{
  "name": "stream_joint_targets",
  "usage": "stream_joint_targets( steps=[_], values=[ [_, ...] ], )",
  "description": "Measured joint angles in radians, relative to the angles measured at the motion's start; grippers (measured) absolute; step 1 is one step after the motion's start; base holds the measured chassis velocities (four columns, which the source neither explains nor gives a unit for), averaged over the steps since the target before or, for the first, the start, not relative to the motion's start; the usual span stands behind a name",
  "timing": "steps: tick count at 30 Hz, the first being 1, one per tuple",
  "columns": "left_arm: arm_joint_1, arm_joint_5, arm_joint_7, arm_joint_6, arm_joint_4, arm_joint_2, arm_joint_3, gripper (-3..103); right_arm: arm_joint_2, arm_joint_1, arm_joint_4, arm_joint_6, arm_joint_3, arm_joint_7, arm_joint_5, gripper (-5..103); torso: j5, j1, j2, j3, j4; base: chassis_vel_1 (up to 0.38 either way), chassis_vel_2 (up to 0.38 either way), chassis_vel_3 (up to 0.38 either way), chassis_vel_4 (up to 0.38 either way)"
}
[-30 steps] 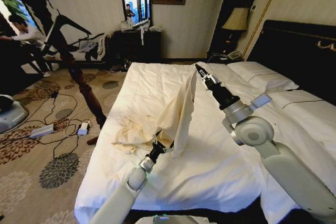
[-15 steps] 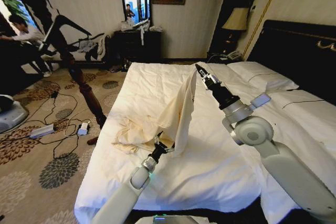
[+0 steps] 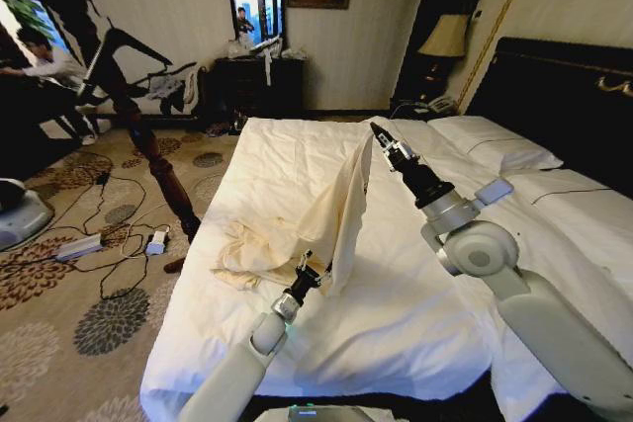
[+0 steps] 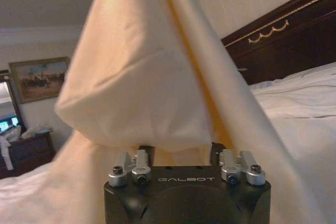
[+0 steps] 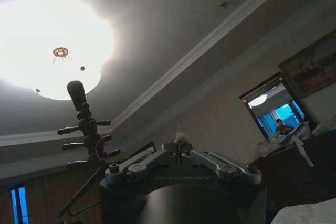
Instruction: Pick up the clothes from the bed and hang them on the clothes hanger.
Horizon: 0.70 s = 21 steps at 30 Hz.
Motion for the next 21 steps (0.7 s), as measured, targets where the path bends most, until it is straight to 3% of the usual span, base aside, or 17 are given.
stream_joint_targets(
  steps=[2,6,8,14,18,21],
  values=[
    [0.001,-0.004,0.0,0.0,-0.009,0.008,-0.006,50,0.001,0.0,-0.002,0.0,0.0,0.0,-0.002,0,0.0,0.0,0.0,0.0,0.0,0.0,0.0,0.0,0.0],
    [-0.008,-0.04,-0.002,0.002,-0.053,0.055,-0.027,28,0.002,-0.002,-0.015,0.001,-0.004,0.0,-0.011,0,-0.0002,0.0,0.0,0.0,-0.0001,0.0,0.0,0.0,0.0],
    [-0.012,-0.054,-0.002,0.004,-0.068,0.07,-0.03,28,0.002,-0.003,-0.02,0.001,-0.005,0.0,-0.014,0,-0.0001,0.0,0.0,0.0,-0.0001,0.0,0.0,0.0,0.0],
    [-0.006,-0.129,-0.005,0.033,-0.197,0.16,-0.064,3,0.001,-0.004,-0.049,0.004,-0.008,0.001,-0.019,0,-0.0001,0.0,0.0,0.0,0.0,0.0,0.0,0.0,0.0],
    [-0.007,-0.185,-0.017,0.064,-0.299,0.201,-0.101,0,-0.003,-0.004,-0.057,0.006,-0.003,0.001,-0.019,0,-0.0002,0.0,0.0,0.0,0.0,0.0,0.0,0.0,0.0],
    [-0.043,-0.341,-0.044,0.138,-0.453,0.28,-0.158,0,-0.016,-0.015,-0.057,0.006,0.01,0.001,-0.018,0,-0.0002,0.0,0.0,0.0,0.0,0.0,0.0,0.0,0.0]
  ],
)
